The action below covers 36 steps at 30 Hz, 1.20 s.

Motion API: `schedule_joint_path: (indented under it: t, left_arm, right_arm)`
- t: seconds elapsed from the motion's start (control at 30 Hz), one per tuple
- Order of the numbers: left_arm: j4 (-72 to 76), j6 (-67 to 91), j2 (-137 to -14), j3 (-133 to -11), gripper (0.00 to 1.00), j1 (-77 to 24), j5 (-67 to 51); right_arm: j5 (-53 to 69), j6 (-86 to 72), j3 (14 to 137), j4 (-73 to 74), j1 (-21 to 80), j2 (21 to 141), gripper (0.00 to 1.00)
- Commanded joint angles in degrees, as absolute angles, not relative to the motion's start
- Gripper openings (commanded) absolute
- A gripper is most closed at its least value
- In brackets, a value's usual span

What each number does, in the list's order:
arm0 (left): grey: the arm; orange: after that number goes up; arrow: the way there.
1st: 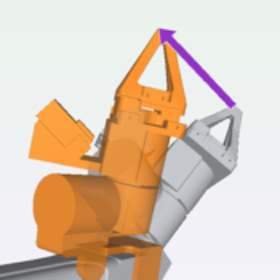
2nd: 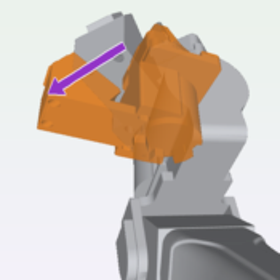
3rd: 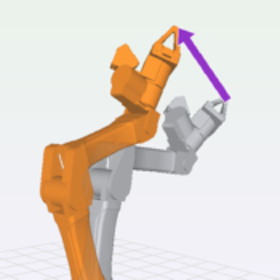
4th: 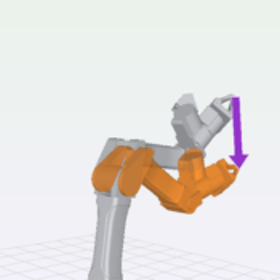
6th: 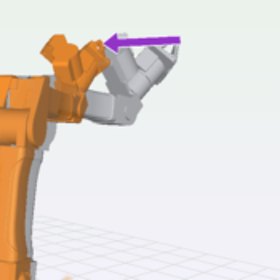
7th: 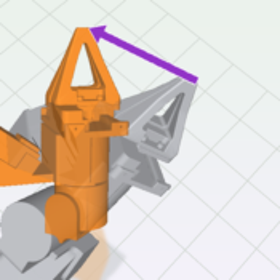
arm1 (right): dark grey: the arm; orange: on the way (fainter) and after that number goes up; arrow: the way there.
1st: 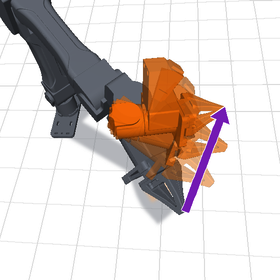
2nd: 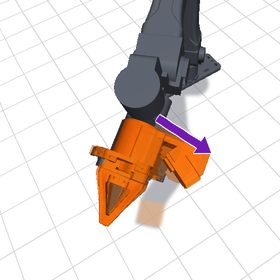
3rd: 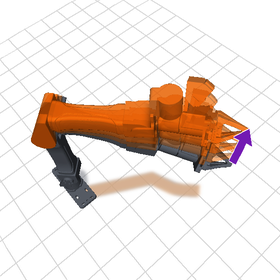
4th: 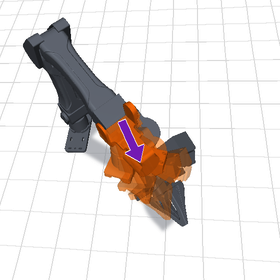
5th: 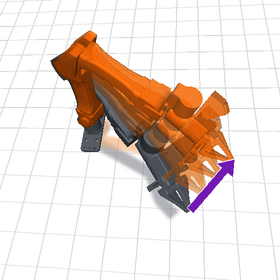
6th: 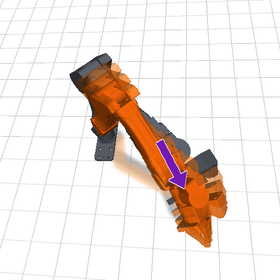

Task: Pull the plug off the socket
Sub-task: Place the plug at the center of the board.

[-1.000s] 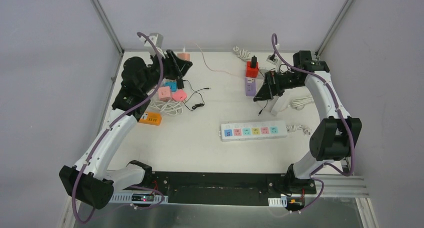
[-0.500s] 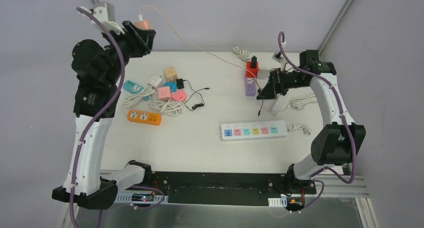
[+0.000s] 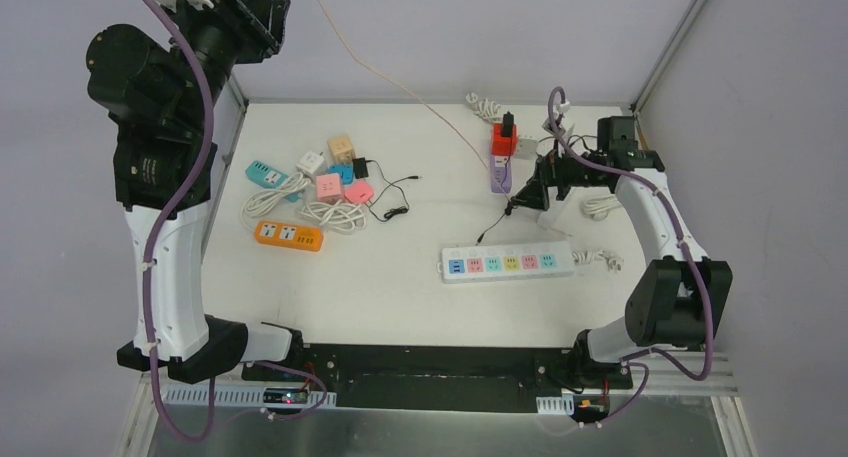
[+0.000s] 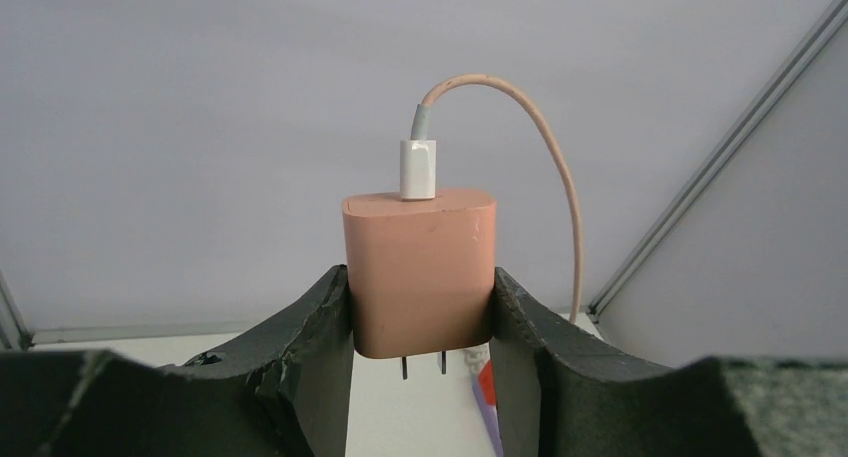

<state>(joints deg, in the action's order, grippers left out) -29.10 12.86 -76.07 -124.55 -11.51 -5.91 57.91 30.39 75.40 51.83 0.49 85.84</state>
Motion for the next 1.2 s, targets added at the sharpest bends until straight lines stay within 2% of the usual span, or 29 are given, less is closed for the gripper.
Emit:
schedule_joint_path:
  t: [0.0,0.1,0.2,0.27,0.3,0.47,0.67,0.7,0.73,0.77,0.8,0.9,1.03,1.17]
  left_arm:
    - [-29.2,14.2,-74.8,-122.7,0.0,-10.8,-8.0]
    - [-29.0,14.2,-73.9,-121.7,0.0,-10.8,-8.4]
    - [-29.3,14.0,-73.4,-121.7,0.0,-10.8,-8.7]
    - [-29.7,13.9,-73.0,-121.7,0.0,-10.8,-8.8]
    - [-29.9,13.8,-72.9,-121.6,0.0,-10.8,-9.0]
    - [-30.0,13.8,-72.5,-120.5,0.0,-10.8,-9.6]
    - [-30.1,13.6,-71.8,-119.4,0.0,-10.8,-9.6]
    - [-30.1,13.6,-71.6,-119.1,0.0,-10.8,-9.6]
    - [-30.1,13.5,-71.5,-118.7,0.0,-10.8,-9.5]
    - [-30.1,13.5,-71.3,-118.1,0.0,-10.8,-9.5]
    - [-30.1,13.4,-71.2,-117.4,0.0,-10.8,-9.5]
    - [-30.0,14.0,-71.0,-114.3,0.0,-10.8,-9.9]
    - [-25.8,15.8,-68.8,-105.1,0.0,-10.7,-10.6]
    - [-22.6,17.1,-67.0,-97.4,0.0,-10.7,-11.6]
  right_arm:
    - [57.3,33.3,74.5,28.2,1.7,84.2,1.0]
    - [53.6,44.1,80.2,33.6,8.5,90.0,1.0]
    - [48.9,41.5,79.6,24.3,12.3,93.2,0.99]
    - [48.9,41.5,81.4,25.6,13.6,95.6,0.99]
    - [45.9,39.1,81.3,25.4,14.3,96.2,0.93]
    - [45.9,39.1,78.8,16.3,17.4,99.0,0.93]
    - [45.9,39.1,80.9,17.3,17.7,101.9,0.93]
    - [35.9,36.4,80.6,18.4,17.7,101.6,0.61]
    - [34.6,34.6,80.2,19.3,17.8,100.9,0.24]
    - [35.0,34.4,80.2,20.4,17.8,99.7,0.04]
    - [35.2,34.3,80.8,21.8,17.8,98.5,0.0]
    - [32.5,35.3,89.1,29.6,17.6,95.2,0.0]
    - [30.7,36.7,107.1,41.7,17.0,97.5,0.0]
    - [33.1,35.0,118.9,45.6,17.2,99.6,0.0]
